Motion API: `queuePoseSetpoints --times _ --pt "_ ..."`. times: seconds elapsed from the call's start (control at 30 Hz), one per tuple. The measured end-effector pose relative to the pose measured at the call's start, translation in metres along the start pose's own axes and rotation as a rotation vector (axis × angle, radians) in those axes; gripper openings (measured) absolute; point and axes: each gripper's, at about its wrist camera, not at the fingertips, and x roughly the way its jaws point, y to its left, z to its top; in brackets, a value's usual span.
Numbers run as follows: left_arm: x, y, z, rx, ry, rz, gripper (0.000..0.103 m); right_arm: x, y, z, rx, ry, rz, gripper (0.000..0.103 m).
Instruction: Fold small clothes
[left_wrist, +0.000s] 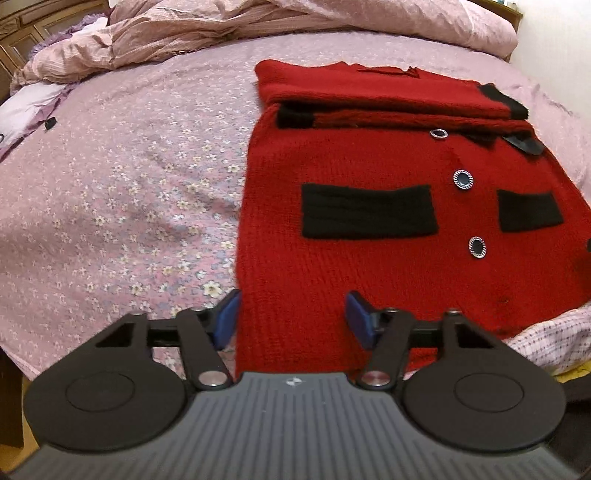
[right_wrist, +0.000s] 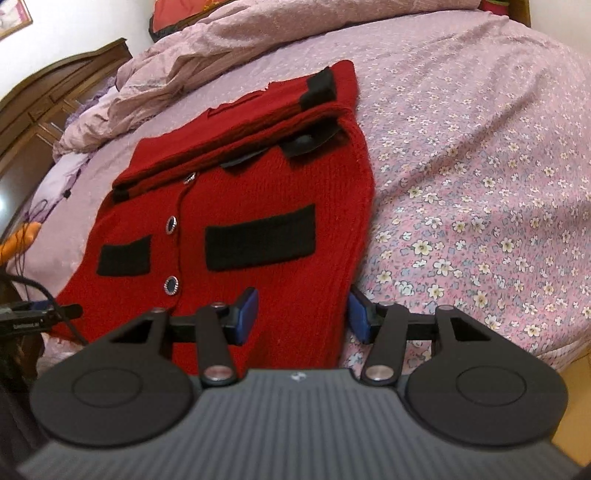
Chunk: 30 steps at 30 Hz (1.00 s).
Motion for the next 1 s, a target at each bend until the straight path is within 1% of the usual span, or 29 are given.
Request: queuePoseSetpoints --times 0.1,0.2,0.23,0.37,0.6,0.83,0.87,0.9,0.93,0.97,1.0 --pt "0.002 0.003 0.004 -0.006 -0.004 -0.033 0.059 0.005 0.004 -0.001 -0.043 0.005 -0.017 0.054" --pt "0.004 -0.002 0.005 -0.008 0.009 -0.118 0.057 0.006 0.007 -0.002 -0.059 0.011 -0.028 0.054" --pt "0.005 -0.005 0.005 -0.002 0.014 -0.133 0.057 0.007 0.008 -0.001 -0.067 0.015 -0.032 0.054" --pt "0.011 -0.016 0.003 0.019 0.027 -0.098 0.057 0.007 0.006 0.001 -0.062 0.027 -0.027 0.054" --pt "0.015 -0.012 0.004 -0.01 0.02 -0.102 0.057 0.011 0.005 -0.003 -0.072 0.031 0.015 0.054" --pt "0.021 -0.017 0.002 0.015 -0.002 -0.081 0.057 0.013 0.007 -0.007 -0.08 0.036 0.036 0.053" --pt "0.021 -0.018 0.001 0.017 -0.006 -0.079 0.057 0.013 0.008 -0.008 -0.084 0.039 0.038 0.049" --pt "0.021 -0.017 0.001 0.019 -0.011 -0.08 0.054 0.014 0.009 -0.009 -0.084 0.047 0.039 0.044" --pt "0.02 -0.016 0.0 0.017 -0.014 -0.078 0.045 0.015 0.008 -0.009 -0.079 0.053 0.042 0.041" --pt "0.021 -0.014 0.0 0.008 -0.013 -0.077 0.039 0.016 0.008 -0.01 -0.071 0.057 0.046 0.033" --pt "0.021 -0.012 0.0 -0.005 -0.014 -0.079 0.036 0.017 0.007 -0.011 -0.061 0.06 0.046 0.024"
